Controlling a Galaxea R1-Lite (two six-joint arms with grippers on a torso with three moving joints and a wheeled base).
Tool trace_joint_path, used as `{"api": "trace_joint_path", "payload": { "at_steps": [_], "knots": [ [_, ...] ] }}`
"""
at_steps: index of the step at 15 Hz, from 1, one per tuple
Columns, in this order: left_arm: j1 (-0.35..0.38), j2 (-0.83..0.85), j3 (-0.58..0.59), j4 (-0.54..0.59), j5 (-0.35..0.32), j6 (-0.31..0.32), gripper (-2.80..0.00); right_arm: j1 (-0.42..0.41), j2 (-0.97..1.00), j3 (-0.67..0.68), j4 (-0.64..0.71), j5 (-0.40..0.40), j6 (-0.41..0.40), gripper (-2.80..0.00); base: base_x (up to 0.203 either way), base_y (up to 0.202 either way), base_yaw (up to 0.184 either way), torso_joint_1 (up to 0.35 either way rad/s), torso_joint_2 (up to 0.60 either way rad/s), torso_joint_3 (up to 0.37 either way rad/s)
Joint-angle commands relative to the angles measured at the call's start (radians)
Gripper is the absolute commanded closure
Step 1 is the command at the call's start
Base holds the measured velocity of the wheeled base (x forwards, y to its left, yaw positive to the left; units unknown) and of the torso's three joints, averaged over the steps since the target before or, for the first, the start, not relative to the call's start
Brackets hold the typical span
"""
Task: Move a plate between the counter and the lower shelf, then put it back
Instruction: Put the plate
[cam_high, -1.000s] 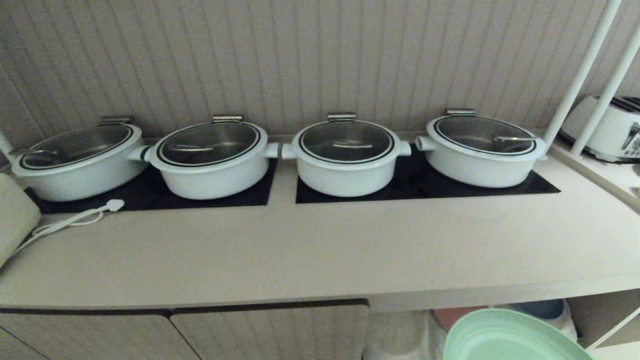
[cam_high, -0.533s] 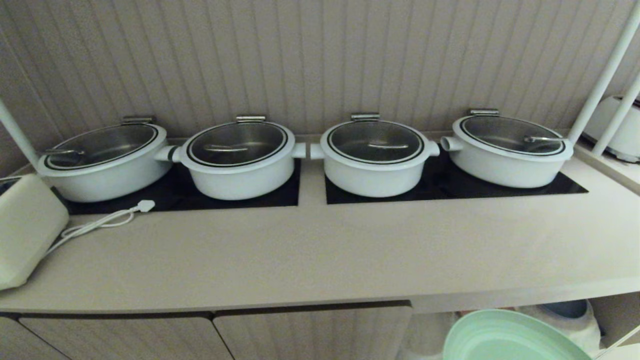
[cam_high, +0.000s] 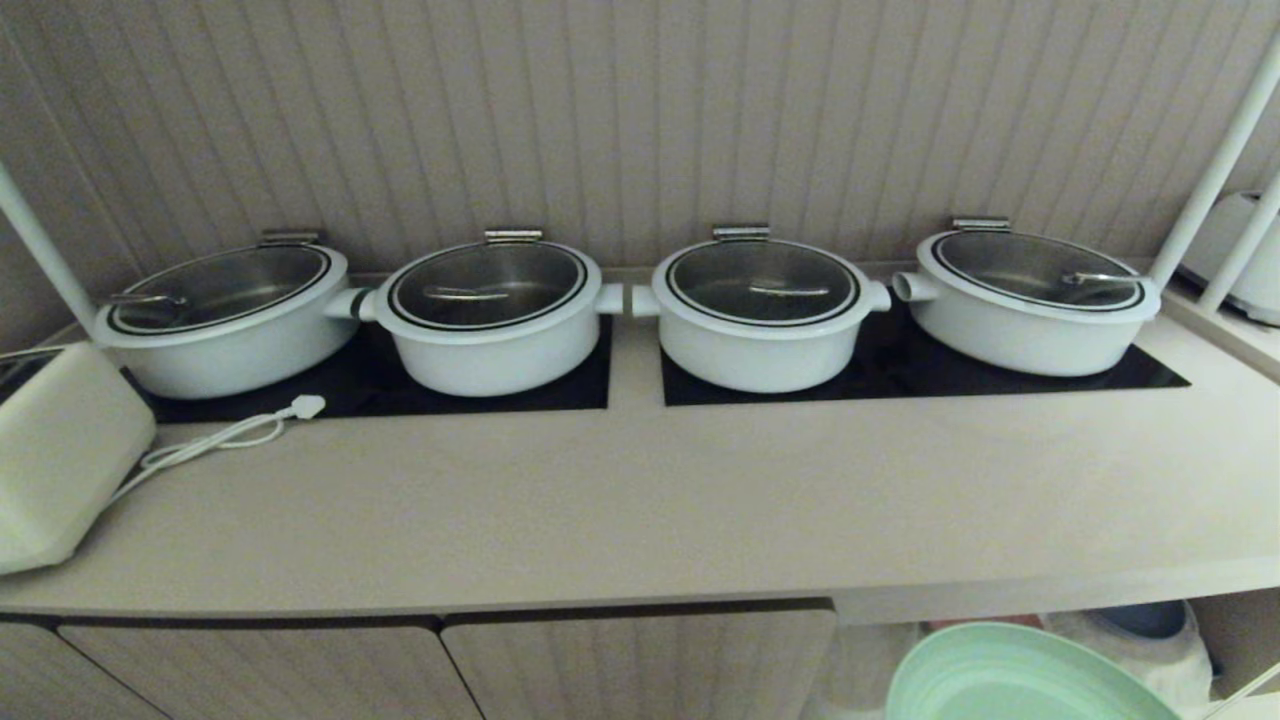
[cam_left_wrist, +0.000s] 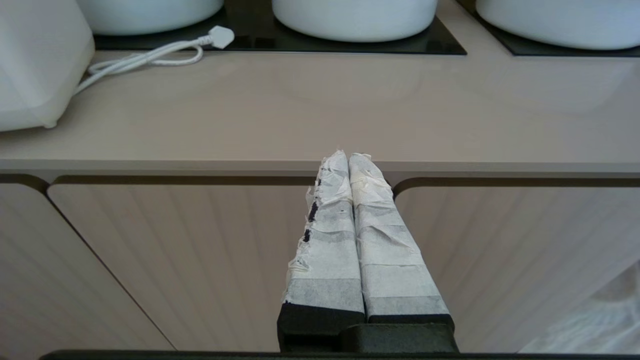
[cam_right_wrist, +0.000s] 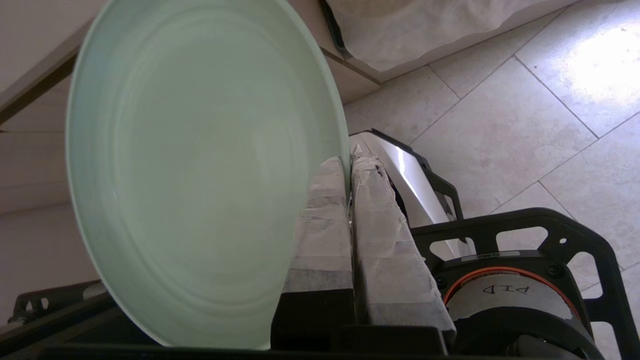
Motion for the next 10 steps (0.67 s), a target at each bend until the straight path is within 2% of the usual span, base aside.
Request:
{"api": "trace_joint_path", "payload": {
  "at_steps": [1,10],
  "knots": [
    [0.000,0.000,0.000,0.000,0.000,-0.001,0.00,0.000,0.000,0.000,0.003,-0.001,0.005,0.00,0.000,0.000,0.000,0.000,0.00,0.000],
    [0.000,0.000,0.000,0.000,0.000,-0.001,0.00,0.000,0.003,0.000,0.001,-0.003,0.005,0.00,0.000,0.000,0.000,0.000,0.00,0.000]
  ]
}}
